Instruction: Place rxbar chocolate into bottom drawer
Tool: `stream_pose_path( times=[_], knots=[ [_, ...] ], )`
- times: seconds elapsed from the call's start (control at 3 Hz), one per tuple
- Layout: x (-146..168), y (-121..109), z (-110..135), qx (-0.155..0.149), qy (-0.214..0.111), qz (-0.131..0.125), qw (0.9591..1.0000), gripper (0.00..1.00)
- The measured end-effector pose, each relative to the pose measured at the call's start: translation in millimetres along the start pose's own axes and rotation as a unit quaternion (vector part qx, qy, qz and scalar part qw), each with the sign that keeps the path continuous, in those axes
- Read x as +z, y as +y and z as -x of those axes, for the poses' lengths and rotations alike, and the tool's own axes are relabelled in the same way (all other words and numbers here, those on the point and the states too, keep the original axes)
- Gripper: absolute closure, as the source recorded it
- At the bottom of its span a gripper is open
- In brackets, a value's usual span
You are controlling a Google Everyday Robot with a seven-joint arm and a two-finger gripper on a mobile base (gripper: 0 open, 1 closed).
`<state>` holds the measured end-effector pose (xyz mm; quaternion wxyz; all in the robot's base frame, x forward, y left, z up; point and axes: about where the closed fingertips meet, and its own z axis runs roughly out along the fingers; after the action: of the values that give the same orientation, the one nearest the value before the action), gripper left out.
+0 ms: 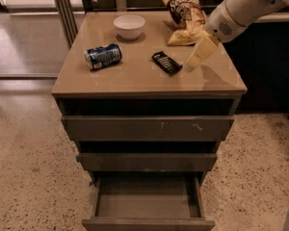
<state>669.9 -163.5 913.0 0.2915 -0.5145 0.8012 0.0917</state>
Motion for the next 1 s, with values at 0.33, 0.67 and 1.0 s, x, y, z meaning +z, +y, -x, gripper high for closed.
stream_pose_path(
  times=[0.33, 0.67, 1.0],
  knots=[
    [38.1, -9.6, 9.3, 0.007, -0.023, 0.024, 0.9994, 0.0],
    [71.7, -16.7, 21.9, 0.006, -0.04, 0.049, 0.998, 0.0],
    [104.3, -21.4, 24.2, 0.011, -0.044, 0.068, 0.9967, 0.0]
  ],
)
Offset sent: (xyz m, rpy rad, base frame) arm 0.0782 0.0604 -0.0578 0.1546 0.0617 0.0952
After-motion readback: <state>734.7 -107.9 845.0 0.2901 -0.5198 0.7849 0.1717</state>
